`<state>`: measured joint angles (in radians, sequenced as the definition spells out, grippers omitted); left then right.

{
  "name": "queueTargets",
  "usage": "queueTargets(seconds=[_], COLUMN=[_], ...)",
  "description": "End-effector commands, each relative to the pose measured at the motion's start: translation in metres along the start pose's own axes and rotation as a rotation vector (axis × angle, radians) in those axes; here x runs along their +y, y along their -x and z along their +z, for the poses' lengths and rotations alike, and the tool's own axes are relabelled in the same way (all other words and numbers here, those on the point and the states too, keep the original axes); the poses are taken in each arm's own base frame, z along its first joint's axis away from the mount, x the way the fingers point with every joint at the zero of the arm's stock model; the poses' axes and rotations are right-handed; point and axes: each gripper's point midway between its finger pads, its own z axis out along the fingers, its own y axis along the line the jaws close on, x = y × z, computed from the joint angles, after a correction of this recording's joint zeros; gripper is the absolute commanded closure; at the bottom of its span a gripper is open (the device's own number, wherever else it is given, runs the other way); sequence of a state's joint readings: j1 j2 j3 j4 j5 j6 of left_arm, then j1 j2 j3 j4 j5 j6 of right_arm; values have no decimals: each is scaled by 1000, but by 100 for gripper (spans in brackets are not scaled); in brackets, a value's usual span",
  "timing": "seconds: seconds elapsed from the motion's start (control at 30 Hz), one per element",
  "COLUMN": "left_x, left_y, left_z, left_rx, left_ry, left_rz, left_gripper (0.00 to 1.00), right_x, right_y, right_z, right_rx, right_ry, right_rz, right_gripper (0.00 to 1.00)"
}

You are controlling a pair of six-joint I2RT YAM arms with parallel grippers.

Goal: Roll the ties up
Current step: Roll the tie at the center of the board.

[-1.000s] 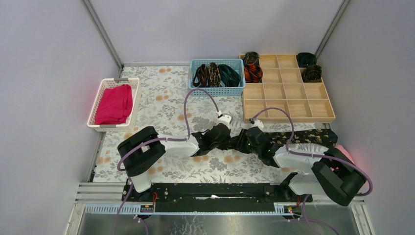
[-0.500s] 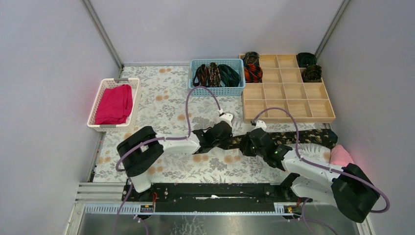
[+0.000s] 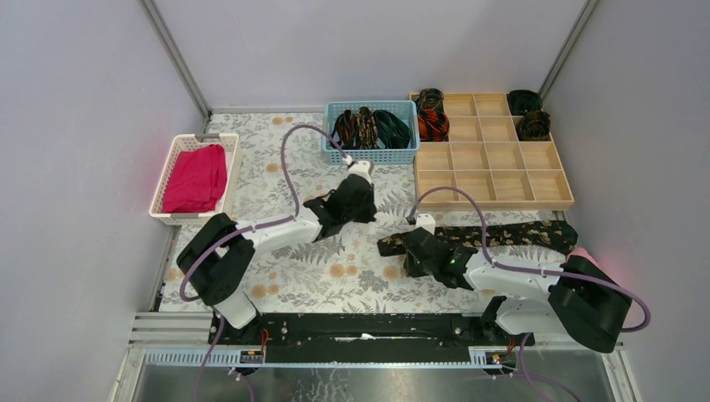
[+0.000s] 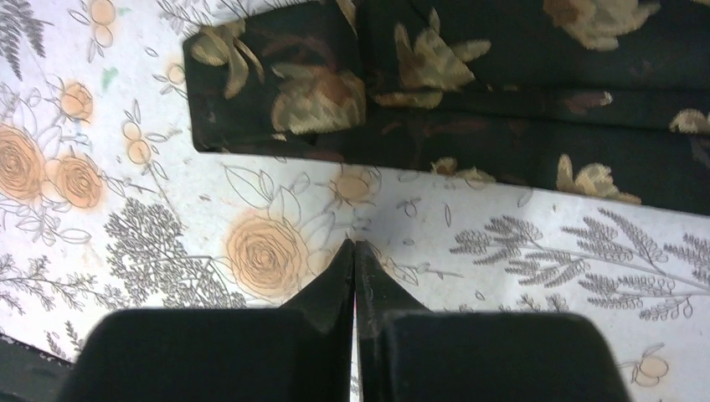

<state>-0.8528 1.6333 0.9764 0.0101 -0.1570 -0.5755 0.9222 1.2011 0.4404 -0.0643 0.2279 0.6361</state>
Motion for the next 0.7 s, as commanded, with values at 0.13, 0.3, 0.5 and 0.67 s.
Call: queueTargets(seconds=[0.13, 0.3, 0.5, 0.67], left_x=[26, 3, -4, -11], left_y=[-14, -22, -39, -57], left_z=[39, 55, 64, 63], left_rx=[56, 104, 166, 222], left_ry=[-47, -173, -232, -289], left_rz=[-33, -17, -2, 7], left_gripper=[100, 100, 100, 100], right_x=[10, 5, 6, 8], right_y=[24, 27, 31, 36], right_z=[18, 27, 31, 39], right_rx=[-73, -86, -88, -98], right_ry=[-32, -76, -89, -105], right_rz=[-28, -39, -60, -79], right_gripper=[99, 100, 100, 100])
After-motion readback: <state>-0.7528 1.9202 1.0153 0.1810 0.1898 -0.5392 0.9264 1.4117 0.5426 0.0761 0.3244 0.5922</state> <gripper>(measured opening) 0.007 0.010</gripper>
